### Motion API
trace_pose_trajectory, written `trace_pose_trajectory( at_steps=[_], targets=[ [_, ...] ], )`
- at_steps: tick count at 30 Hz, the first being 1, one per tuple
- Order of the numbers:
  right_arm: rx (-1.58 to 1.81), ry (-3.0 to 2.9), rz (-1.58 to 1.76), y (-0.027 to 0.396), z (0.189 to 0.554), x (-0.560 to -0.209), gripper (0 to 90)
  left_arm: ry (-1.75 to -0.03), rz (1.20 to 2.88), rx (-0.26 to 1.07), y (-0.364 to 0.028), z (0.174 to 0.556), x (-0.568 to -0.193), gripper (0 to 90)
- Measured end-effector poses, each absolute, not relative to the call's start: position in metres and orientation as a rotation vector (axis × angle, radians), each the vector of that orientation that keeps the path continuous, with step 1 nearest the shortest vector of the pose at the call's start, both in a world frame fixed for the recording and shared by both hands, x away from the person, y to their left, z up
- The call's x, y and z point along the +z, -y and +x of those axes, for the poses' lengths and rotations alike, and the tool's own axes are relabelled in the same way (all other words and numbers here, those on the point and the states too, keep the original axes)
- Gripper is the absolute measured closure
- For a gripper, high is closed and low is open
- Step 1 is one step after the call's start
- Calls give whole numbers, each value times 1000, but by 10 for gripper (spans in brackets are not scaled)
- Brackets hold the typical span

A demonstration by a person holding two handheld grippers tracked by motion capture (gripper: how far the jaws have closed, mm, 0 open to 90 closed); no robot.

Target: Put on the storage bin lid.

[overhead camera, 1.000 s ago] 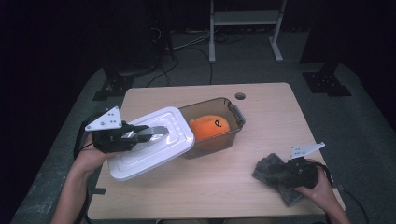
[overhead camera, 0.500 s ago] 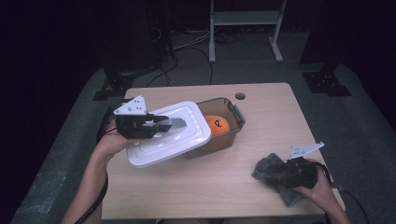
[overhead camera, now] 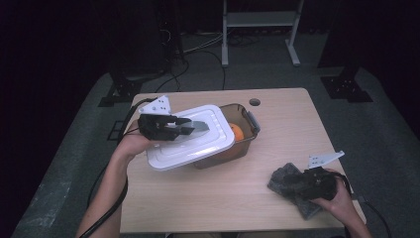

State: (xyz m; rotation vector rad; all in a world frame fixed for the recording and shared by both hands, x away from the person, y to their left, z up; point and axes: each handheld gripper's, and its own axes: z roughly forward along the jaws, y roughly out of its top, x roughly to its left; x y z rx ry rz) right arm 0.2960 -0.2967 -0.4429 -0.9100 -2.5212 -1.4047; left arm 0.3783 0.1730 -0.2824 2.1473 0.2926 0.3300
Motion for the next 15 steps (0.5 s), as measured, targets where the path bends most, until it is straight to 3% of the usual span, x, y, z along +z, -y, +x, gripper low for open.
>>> trace_pose_trajectory(
  at_steps=[15],
  targets=[
    [-1415, 2511, -907, 298, 296, -442, 350, -251, 2169, 296, -140, 403, -293, 663]
  ],
)
